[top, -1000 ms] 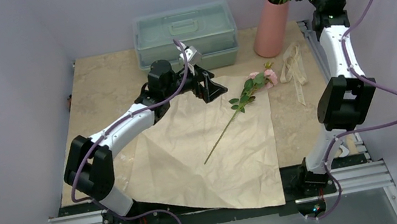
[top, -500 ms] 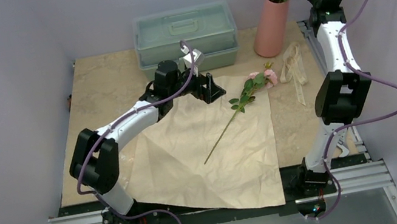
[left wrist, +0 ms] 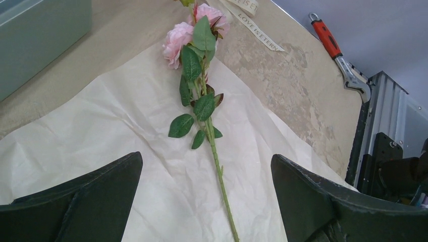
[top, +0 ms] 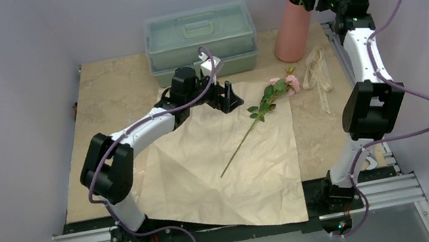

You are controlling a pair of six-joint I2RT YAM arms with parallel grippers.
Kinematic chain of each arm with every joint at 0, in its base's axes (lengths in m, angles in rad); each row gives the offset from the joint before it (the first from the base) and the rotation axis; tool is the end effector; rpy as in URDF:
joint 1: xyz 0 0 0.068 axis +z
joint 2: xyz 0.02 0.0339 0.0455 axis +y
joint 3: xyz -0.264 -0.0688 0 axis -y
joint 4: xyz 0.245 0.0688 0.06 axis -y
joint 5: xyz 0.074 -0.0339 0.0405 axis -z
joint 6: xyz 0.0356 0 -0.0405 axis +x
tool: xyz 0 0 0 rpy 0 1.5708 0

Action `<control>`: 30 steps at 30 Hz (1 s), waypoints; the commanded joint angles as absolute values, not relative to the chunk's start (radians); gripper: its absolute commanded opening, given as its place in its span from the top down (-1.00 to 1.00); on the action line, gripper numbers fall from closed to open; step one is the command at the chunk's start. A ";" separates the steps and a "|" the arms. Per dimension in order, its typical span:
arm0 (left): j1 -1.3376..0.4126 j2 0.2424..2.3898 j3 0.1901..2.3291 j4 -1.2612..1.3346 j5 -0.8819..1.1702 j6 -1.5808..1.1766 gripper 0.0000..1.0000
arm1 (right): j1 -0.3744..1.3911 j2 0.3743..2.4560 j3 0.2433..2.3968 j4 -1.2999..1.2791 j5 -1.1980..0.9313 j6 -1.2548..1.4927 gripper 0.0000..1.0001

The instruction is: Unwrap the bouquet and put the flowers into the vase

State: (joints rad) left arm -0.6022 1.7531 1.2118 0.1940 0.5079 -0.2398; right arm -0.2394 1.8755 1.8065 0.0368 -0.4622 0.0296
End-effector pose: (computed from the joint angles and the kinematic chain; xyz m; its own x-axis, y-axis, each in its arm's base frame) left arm 0.3261 -0.2451 0.2625 -0.4795 0.0778 -0.8741 0.7802 0.4936 -0.3841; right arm 0.4444 -0.0921 0.4049 -0.0378 0.0365 -0.9986 -0.2197 0.9746 0.0439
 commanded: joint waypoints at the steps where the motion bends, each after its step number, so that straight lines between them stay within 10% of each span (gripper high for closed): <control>1: -0.601 1.766 1.260 0.207 0.487 -0.197 -1.00 | -0.254 1.793 1.793 0.026 -0.465 0.064 -0.40; 13: -0.641 1.863 1.335 0.118 0.441 -0.095 -0.99 | -0.257 1.694 1.701 -0.043 -0.508 -0.032 -0.92; 30: -0.761 2.101 1.530 -0.046 0.261 -0.035 -0.42 | -0.265 1.483 1.474 -0.172 -0.486 -0.058 -0.97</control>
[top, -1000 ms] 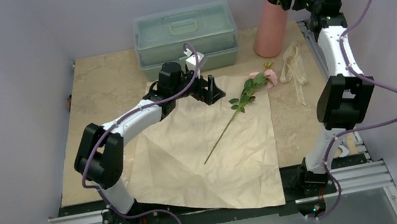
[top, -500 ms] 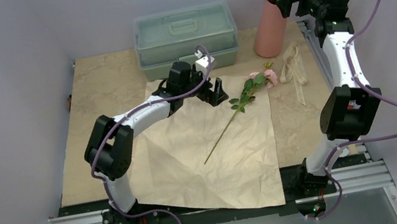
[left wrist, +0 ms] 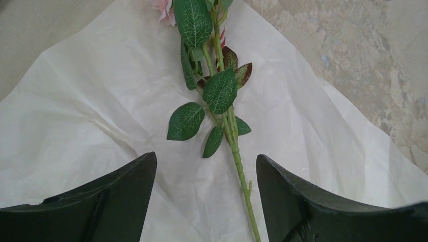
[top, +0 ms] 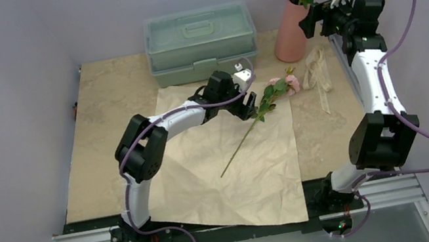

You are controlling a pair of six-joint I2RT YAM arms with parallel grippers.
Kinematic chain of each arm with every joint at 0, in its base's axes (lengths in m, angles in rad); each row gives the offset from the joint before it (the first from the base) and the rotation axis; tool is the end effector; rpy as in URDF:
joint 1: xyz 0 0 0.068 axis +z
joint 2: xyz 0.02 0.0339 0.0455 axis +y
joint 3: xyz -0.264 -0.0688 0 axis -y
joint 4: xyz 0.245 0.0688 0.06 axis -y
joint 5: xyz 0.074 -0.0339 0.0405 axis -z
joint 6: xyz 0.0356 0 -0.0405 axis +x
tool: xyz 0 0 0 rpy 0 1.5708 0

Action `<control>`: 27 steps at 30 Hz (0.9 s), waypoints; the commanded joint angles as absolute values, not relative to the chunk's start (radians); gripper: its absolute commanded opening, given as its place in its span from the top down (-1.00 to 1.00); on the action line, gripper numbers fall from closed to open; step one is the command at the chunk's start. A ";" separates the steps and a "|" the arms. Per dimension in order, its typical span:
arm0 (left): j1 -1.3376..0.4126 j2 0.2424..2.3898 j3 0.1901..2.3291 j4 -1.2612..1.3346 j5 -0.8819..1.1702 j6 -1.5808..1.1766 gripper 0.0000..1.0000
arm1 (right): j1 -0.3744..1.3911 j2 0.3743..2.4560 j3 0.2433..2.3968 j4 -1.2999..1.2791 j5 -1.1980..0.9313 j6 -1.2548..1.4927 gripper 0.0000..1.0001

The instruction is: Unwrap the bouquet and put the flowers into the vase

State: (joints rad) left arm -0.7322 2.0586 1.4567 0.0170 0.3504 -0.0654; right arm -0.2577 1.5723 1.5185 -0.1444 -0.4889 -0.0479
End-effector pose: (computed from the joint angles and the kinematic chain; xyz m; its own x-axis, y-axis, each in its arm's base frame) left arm 0.3408 -0.3228 0.1981 -0.4647 0.3352 -0.8196 0.8121 0.5302 -0.2436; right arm 0.3636 -0.0785 0.4035 -0.1796 0.0036 -0.9837 -0.2291 0.9723 0.0454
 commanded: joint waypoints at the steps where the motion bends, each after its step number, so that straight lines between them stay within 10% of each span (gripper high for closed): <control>1: -0.770 2.114 1.542 -0.057 0.244 -0.031 -0.39 | -0.264 1.466 1.454 -0.179 -0.489 -0.054 -0.97; 15: -0.875 2.231 1.630 -0.190 0.020 -0.005 -0.12 | -0.265 1.287 1.264 -0.221 -0.570 0.062 -0.97; 27: -0.883 2.205 1.730 -0.295 -0.049 0.008 1.00 | -0.265 1.252 1.273 -0.202 -0.649 0.138 -0.97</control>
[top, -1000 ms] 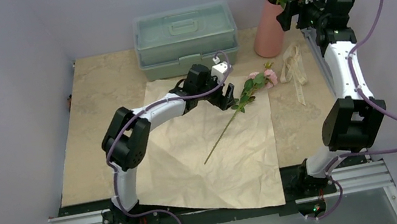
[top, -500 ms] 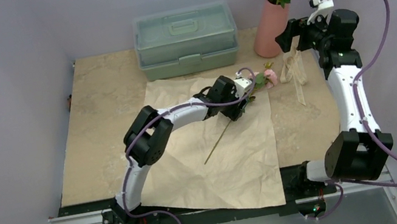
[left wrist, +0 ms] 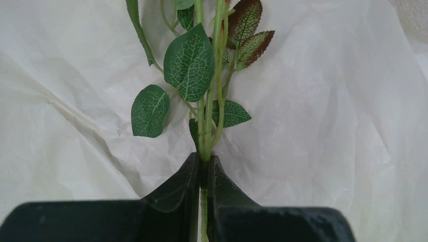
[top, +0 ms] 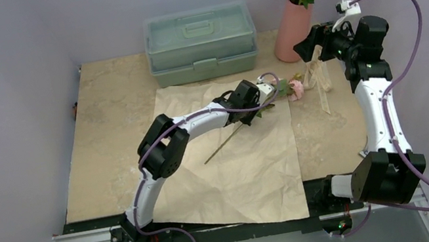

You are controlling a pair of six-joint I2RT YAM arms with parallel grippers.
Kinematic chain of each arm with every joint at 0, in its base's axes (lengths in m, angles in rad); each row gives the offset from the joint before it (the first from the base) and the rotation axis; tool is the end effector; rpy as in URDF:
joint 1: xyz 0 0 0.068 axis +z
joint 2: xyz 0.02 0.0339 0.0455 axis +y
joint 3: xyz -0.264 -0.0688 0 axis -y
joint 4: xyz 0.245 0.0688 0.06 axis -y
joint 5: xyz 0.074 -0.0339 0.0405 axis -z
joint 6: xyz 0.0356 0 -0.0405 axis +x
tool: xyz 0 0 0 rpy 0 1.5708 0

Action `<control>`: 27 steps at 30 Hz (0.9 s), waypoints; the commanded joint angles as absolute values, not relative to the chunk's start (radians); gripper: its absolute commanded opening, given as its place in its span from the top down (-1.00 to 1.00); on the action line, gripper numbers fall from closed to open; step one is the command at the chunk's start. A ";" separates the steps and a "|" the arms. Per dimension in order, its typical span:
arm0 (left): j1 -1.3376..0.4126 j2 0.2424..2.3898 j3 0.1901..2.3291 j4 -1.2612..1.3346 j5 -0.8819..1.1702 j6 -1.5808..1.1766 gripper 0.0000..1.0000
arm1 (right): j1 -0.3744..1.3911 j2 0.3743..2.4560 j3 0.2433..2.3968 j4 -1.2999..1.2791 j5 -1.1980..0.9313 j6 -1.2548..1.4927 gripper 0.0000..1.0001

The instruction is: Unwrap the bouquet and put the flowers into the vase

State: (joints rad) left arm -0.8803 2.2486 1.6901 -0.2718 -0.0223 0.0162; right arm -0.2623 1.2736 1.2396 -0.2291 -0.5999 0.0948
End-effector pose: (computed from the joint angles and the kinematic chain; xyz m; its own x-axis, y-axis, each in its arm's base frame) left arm 0.3185 -0.3842 0.1593 -0.4577 0.5795 -0.6743 0.7687 0.6391 0.0274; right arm 0.2847 -0.0556 0.3907 -0.2796 0.1560 -0.9474 -0.2873 0.9279 0.2376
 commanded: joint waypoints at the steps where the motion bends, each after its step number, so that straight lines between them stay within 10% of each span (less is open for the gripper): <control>1: -0.883 2.185 1.722 -0.284 -0.045 -0.015 1.00 | -0.265 1.253 1.286 -0.206 -0.657 0.143 -0.97; 27: -0.654 1.617 1.334 0.521 0.479 -0.393 1.00 | -0.262 1.254 1.377 -0.042 -1.118 0.583 -0.88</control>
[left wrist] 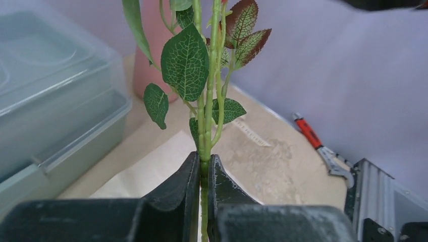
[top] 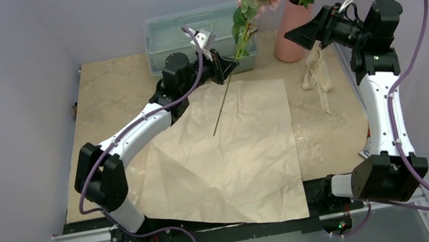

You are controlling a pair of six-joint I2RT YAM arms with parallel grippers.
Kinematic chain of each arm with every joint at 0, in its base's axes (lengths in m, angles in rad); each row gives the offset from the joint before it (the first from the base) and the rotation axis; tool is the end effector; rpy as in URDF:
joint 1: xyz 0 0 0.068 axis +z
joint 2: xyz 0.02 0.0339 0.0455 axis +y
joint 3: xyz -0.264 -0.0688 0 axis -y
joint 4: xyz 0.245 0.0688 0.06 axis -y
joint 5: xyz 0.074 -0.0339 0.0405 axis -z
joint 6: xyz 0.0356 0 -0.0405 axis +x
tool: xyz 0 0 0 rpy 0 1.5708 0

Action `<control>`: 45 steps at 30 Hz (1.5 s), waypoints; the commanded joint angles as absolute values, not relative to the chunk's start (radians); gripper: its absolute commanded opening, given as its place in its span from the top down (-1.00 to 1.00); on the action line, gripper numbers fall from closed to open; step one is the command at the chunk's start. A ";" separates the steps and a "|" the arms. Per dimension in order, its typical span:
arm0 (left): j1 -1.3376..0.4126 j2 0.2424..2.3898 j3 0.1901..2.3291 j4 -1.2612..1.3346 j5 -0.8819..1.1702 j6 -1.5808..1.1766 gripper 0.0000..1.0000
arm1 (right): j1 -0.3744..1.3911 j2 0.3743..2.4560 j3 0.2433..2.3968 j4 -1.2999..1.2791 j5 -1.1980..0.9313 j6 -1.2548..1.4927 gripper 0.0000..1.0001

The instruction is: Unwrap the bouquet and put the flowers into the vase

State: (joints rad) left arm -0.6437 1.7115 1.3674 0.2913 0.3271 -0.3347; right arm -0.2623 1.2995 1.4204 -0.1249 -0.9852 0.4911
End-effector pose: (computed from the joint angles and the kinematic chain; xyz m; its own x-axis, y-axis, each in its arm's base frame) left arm 0.3255 -0.2585 0.3430 -0.3109 -0.1556 -0.9376 0.7653 0.5440 -0.3440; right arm 0.2771 -0.0437 0.4566 -0.3154 0.3546 -0.8802 -0.5815 0.6608 0.4745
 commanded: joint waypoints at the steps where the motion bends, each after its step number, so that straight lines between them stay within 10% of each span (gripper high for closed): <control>1: -0.654 1.607 1.325 0.537 0.496 -0.397 1.00 | -0.258 1.245 1.366 -0.030 -1.123 0.588 -0.88; 16: -0.737 1.586 1.303 0.570 0.662 -0.399 1.00 | -0.107 1.221 1.394 0.015 -1.143 0.630 -0.64; 22: -0.764 1.588 1.312 0.530 0.682 -0.342 1.00 | -0.107 1.219 1.406 0.042 -1.154 0.654 -0.11; 28: -0.764 1.595 1.326 0.501 0.676 -0.345 1.00 | -0.109 1.217 1.416 0.054 -1.192 0.657 1.00; 30: -0.763 1.592 1.326 0.490 0.676 -0.342 0.99 | -0.112 1.215 1.429 0.037 -1.185 0.639 1.00; 32: -0.761 1.590 1.329 0.478 0.685 -0.339 0.00 | -0.112 1.215 1.449 0.006 -1.171 0.617 1.00; 35: -0.747 1.581 1.330 0.456 0.666 -0.362 -0.81 | -0.129 1.213 1.483 -0.079 -1.145 0.555 1.00; 45: -0.678 1.496 1.243 0.397 0.559 -0.343 -1.00 | -0.382 1.232 1.640 -0.360 -1.101 0.342 1.00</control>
